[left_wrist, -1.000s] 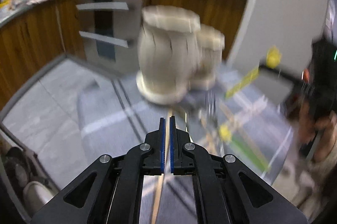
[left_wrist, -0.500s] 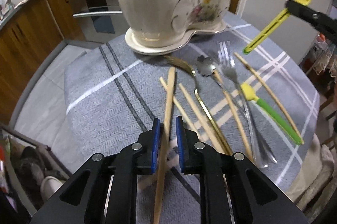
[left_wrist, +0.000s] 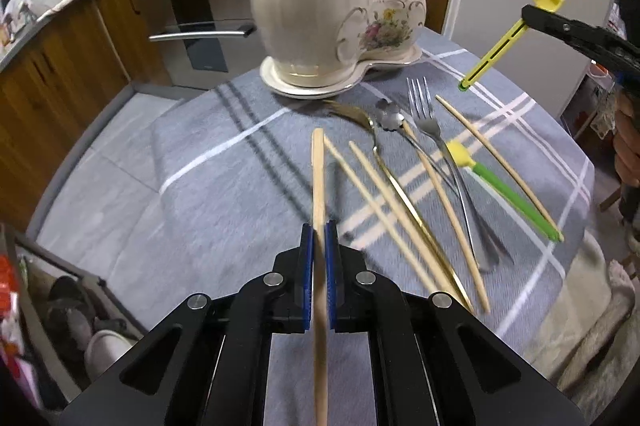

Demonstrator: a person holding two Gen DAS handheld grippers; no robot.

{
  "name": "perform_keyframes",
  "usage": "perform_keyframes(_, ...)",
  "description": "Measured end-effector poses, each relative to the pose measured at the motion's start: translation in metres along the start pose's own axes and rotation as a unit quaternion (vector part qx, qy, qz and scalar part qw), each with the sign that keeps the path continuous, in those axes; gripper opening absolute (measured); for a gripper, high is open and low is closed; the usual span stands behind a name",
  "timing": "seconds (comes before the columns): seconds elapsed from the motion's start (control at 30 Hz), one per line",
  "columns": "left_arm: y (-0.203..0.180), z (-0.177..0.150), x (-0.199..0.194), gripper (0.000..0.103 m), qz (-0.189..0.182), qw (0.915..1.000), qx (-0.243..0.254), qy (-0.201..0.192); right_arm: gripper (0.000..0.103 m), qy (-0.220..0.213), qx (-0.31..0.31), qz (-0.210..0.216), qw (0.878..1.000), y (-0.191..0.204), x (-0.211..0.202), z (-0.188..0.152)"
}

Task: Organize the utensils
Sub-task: 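Carry the chopstick and the tongs above the ceramic holder's two cups with both tools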

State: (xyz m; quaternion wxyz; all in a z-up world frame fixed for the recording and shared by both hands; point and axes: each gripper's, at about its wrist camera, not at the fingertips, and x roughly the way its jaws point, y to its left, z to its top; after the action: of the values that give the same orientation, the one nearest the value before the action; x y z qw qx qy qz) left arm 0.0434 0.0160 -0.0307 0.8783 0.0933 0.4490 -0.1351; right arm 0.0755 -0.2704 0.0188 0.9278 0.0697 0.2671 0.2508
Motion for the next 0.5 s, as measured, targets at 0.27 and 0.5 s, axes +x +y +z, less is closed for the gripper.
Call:
perform_keyframes(0.27, 0.005, 0.031, -0.079, 0.007, -0.045, 0.9864, -0.01, -0.158, 0.008, -0.031, -0.01, 0.0, 0.999, 0.003, -0.005, 0.025)
perform_keyframes(0.5, 0.019, 0.092, -0.102, 0.007, -0.072, 0.9532, -0.062, -0.287, 0.008, -0.084, -0.021, -0.002, 0.996, 0.014, -0.004, 0.07)
